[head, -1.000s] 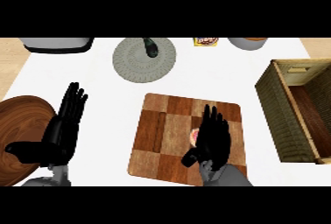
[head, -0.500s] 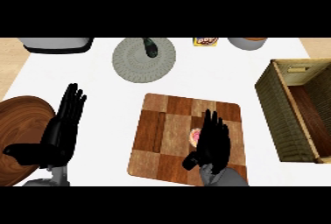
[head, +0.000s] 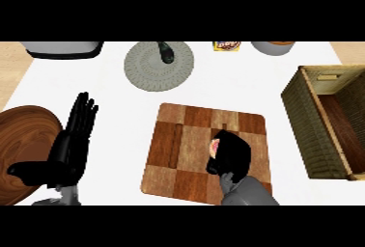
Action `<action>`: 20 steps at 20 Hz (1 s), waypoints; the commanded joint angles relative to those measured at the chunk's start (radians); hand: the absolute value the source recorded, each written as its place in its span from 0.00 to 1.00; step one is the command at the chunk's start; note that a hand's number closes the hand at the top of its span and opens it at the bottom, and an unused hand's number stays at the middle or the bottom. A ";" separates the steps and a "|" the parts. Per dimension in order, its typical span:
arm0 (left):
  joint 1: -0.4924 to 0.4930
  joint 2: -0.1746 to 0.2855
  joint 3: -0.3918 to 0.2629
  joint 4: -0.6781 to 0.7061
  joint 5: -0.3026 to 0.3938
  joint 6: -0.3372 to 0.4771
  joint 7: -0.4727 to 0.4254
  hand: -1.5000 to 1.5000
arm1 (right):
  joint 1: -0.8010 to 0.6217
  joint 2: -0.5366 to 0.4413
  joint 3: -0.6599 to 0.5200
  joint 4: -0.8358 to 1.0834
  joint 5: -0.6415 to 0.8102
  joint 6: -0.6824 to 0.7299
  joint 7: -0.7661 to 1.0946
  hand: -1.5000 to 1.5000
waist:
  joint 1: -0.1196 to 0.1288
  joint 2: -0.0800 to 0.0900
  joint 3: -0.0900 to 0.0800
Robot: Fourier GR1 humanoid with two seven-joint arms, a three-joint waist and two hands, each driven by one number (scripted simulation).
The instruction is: Pick the cupcake from the cutting board and place it in the basket
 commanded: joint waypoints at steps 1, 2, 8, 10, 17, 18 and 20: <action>-0.062 0.016 0.050 0.088 0.034 -0.052 -0.007 0.50 | -0.056 0.011 0.101 0.075 -0.046 -0.034 0.165 1.00 | 0.002 0.003 0.001; 0.002 -0.003 0.027 0.030 0.010 -0.030 -0.012 0.50 | -0.072 0.011 0.040 0.014 -0.030 0.052 0.159 1.00 | 0.000 0.001 0.001; 0.000 0.003 0.043 -0.035 0.008 -0.033 0.055 0.50 | -0.087 0.011 0.075 0.063 0.005 0.019 0.134 1.00 | 0.000 0.001 0.001; -0.029 -0.026 0.022 0.036 -0.032 -0.020 0.014 0.50 | -0.127 0.011 0.070 0.103 -0.017 0.008 0.119 1.00 | -0.001 0.002 0.001; -0.028 -0.018 0.012 0.006 -0.022 -0.028 -0.005 0.50 | -0.333 -0.160 -0.455 0.342 -0.007 -0.084 0.198 1.00 | 0.024 0.049 0.001; -0.026 -0.017 0.002 -0.013 -0.018 -0.037 0.003 0.50 | -0.363 -0.177 -0.487 0.387 0.009 -0.080 0.223 1.00 | 0.049 0.043 0.001; -0.021 -0.012 0.002 -0.009 -0.016 -0.045 0.002 0.50 | -0.434 -0.228 -0.543 0.439 0.053 -0.097 0.251 1.00 | 0.070 0.041 -0.001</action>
